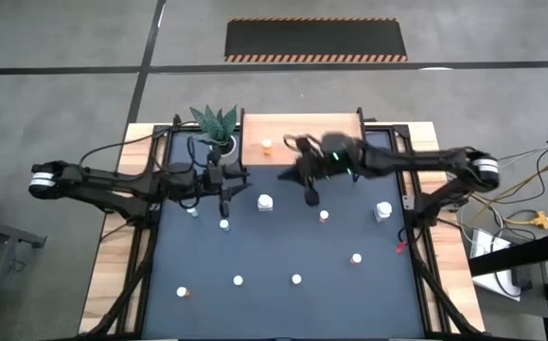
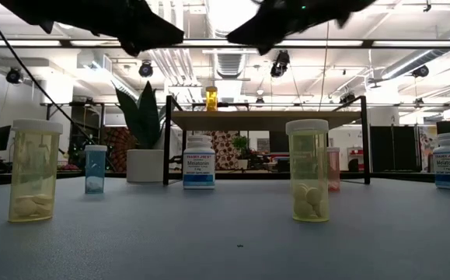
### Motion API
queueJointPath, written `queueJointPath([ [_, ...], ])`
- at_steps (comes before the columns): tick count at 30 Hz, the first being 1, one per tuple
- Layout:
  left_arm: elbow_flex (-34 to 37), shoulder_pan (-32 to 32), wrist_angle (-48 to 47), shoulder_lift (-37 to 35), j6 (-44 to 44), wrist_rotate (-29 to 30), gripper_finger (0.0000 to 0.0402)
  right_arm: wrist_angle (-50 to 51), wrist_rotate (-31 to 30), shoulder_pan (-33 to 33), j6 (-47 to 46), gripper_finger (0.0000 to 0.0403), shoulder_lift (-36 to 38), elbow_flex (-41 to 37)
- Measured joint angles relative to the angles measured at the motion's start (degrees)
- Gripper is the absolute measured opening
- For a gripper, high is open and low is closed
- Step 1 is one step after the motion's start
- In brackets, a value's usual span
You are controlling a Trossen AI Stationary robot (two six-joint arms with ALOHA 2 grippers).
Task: Pick and place medicine bottles onto shelf by color
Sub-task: Put the left white medicine bottle on the shelf
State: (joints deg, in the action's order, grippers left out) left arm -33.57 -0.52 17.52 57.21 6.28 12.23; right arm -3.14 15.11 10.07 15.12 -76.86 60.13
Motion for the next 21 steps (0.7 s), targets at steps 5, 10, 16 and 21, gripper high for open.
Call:
queueJointPath([
  [5, -0.03, 2.87, 3.96, 3.97, -0.02, -0.09, 0.0104, -10.09, -1.97, -8.47, -4.34, 0.0009, 5.30, -13.60],
  [10, -0.15, 4.04, 12.42, 8.24, -0.02, -0.09, 0.0104, -21.67, -7.03, -15.58, -7.08, 0.0009, 6.73, -24.38],
  [16, -0.49, 5.27, 17.16, 13.15, -0.13, -0.07, 0.0104, -32.58, -10.67, -20.35, -7.78, 0.0009, 6.55, -32.95],
  [21, -1.30, 6.87, 19.10, 16.38, -2.29, -0.07, 0.0104, -35.35, -10.74, -21.00, -9.73, 0.0009, 6.75, -36.09],
])
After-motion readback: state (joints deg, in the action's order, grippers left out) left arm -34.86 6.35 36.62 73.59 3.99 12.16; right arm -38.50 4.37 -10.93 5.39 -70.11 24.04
